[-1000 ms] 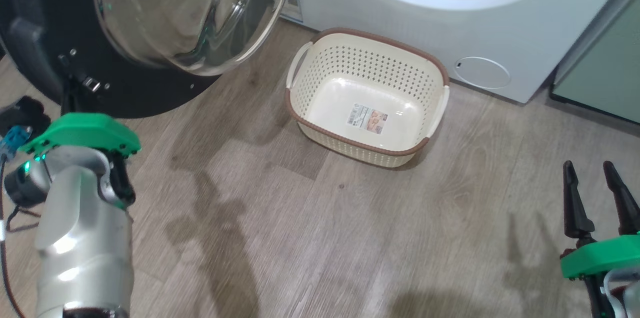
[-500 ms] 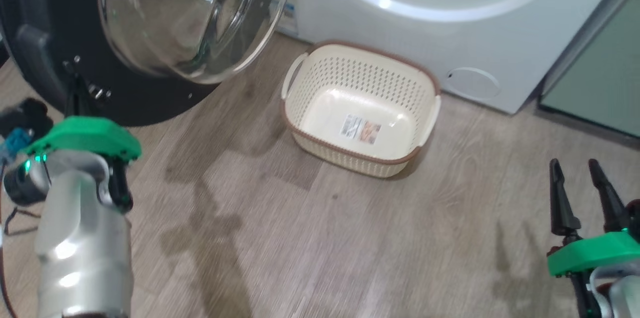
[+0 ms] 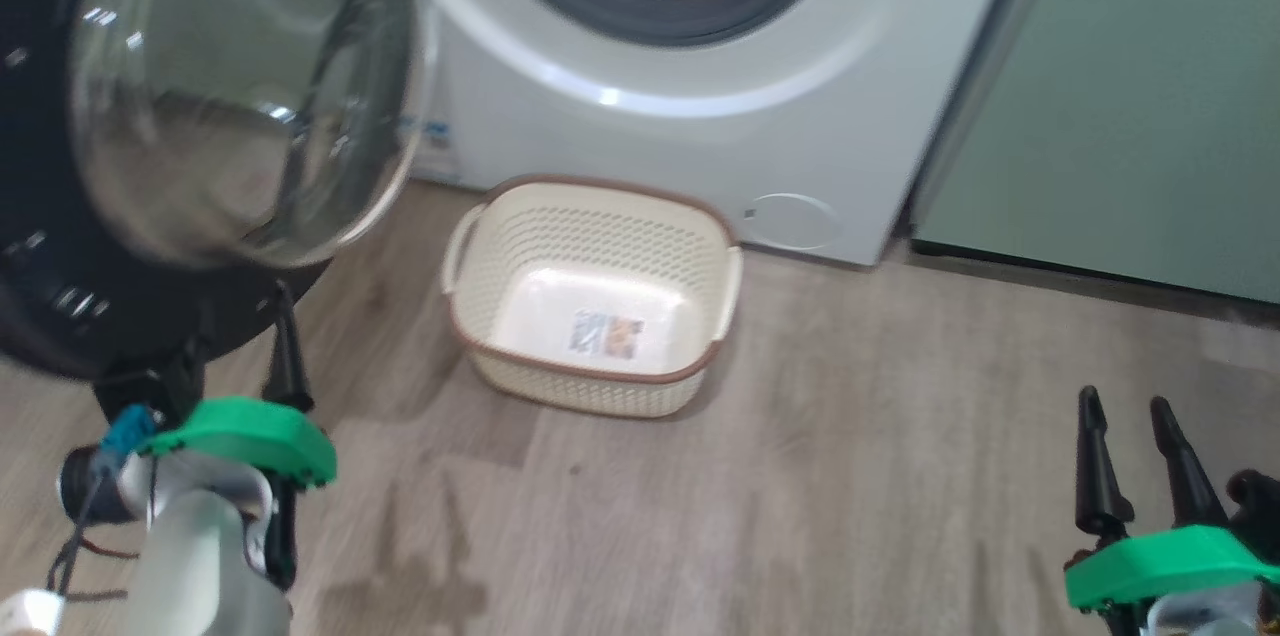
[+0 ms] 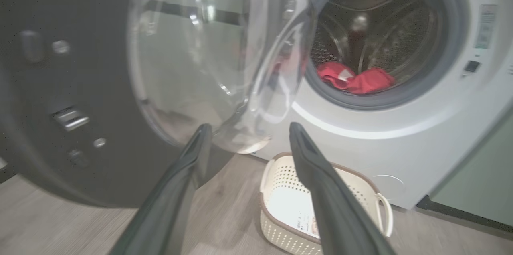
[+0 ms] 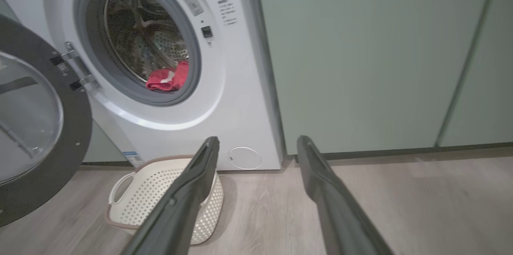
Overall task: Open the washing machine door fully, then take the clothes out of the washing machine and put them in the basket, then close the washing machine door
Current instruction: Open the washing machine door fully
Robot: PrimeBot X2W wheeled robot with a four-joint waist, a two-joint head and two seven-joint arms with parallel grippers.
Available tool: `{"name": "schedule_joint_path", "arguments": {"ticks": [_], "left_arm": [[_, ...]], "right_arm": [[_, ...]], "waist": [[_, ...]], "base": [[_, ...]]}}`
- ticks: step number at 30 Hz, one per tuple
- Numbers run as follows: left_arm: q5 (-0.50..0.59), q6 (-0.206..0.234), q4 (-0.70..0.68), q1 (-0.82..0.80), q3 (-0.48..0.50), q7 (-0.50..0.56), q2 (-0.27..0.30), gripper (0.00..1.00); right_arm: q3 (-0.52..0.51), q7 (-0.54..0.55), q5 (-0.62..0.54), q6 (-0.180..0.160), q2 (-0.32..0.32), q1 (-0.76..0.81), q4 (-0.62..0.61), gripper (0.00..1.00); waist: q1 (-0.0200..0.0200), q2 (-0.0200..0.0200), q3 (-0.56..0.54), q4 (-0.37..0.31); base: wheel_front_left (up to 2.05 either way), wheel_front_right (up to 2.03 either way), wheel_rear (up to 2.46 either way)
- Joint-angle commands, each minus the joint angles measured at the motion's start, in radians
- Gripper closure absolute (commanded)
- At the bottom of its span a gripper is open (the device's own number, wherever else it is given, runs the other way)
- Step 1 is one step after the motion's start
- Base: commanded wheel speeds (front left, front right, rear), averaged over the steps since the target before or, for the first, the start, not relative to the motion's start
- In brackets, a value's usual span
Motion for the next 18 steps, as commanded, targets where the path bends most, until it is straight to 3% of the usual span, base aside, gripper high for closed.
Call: {"name": "schedule_joint_path", "arguments": {"ticks": [1,9,18], "left_arm": [[-0.004,-0.007,-0.052,-0.016,0.007,-0.007,0.021,0.0],[-0.051,-0.013,-0.083,0.05,-0.048,-0.007,0.017,0.0],[-0.074,-0.013,-0.093,0.08,-0.081,-0.007,0.013,0.0]], "right_arm": [[0.01,-0.011,0.005,-0.001,-0.009,-0.005,-0.03,0.0],[-0.017,-0.011,0.002,-0.001,0.003,0.011,-0.04,0.0],[-0.039,-0.011,-0.001,-0.001,0.006,0.03,-0.05,0.0]], "waist": [[0.0,0.0,-0.04,-0.074],[0.0,0.0,-0.06,-0.197],[0.0,0.0,-0.079,-0.268]], "base": [[0.0,0.0,0.0],[0.0,0.0,0.0],[0.0,0.0,0.0]]}}
